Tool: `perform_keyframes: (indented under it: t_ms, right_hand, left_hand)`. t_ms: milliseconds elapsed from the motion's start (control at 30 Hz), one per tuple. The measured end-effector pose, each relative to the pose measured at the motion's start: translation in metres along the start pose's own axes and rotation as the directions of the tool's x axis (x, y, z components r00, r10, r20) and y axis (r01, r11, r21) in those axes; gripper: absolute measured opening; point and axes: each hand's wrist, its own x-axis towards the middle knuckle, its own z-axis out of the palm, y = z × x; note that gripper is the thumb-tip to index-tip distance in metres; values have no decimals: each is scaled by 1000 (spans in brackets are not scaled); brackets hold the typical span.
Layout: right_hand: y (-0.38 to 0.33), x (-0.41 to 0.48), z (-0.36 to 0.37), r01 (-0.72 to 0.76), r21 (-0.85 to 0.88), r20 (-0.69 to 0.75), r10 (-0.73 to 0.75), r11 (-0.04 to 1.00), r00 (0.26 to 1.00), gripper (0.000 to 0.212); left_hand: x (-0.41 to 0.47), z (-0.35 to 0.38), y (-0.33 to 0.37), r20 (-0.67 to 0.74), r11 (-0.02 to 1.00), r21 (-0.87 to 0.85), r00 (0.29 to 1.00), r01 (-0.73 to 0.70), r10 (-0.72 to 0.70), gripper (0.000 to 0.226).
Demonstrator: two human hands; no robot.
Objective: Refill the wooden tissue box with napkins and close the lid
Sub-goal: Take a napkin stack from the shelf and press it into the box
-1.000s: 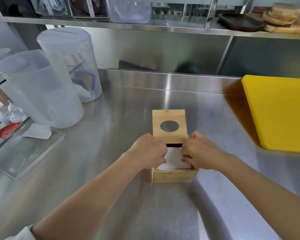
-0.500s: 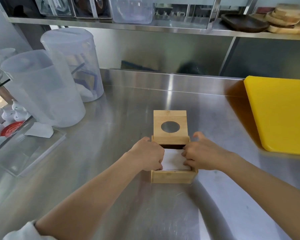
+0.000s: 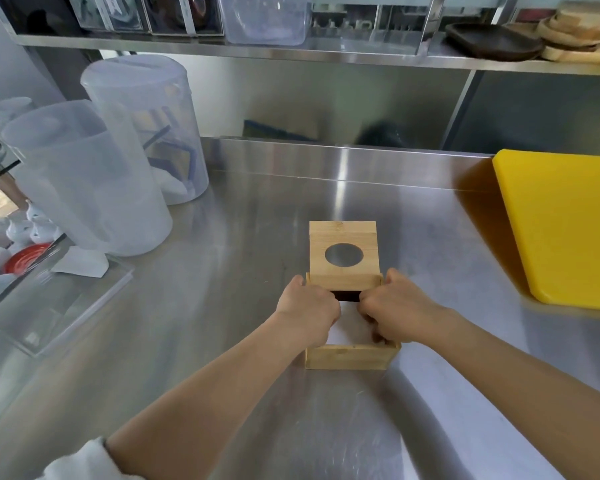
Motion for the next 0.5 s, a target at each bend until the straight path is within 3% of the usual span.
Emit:
perform_keyframes:
  t_ms: [200,333,433,500]
  right_hand:
    - [-1,-1,1,-29,32,11,28,999,1000,20]
    - [-1,-7,-3,-47,126,26,44,991,999,14]
    - [9,-17,-9,-23,291,-23,31,957,999,15]
    - [18,-25,-13,-59,545,-155,170,836,973,12]
  left_hand:
    - [-1,0,-1,0,1000,-7,1000,-21,21,11]
    - [-11,-1,-11,-6,985,-135,994,-110,111,24]
    - [-24,-9,-22,-31,916,-382,992,-121,118,35]
    - [-30,-17,-29,-101,791,-605,994,-90,36,30]
